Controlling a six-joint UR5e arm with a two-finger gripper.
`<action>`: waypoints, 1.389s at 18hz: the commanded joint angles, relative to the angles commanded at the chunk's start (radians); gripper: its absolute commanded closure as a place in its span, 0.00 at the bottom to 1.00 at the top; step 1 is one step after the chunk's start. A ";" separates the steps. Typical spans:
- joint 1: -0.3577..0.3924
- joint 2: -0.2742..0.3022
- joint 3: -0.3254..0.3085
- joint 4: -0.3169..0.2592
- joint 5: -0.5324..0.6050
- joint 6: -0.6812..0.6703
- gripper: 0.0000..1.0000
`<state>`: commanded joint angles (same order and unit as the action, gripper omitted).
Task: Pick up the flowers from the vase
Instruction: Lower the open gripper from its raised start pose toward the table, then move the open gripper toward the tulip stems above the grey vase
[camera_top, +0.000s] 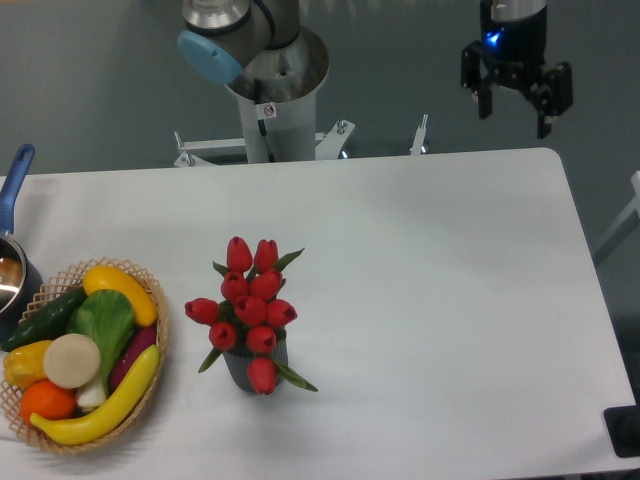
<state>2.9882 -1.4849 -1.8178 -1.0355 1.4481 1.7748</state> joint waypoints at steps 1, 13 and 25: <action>-0.003 0.000 -0.005 0.003 0.002 0.000 0.00; -0.006 0.005 -0.046 0.002 -0.069 -0.102 0.00; -0.083 -0.034 -0.141 0.005 -0.249 -0.279 0.00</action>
<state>2.9056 -1.5185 -1.9588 -1.0309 1.1996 1.4956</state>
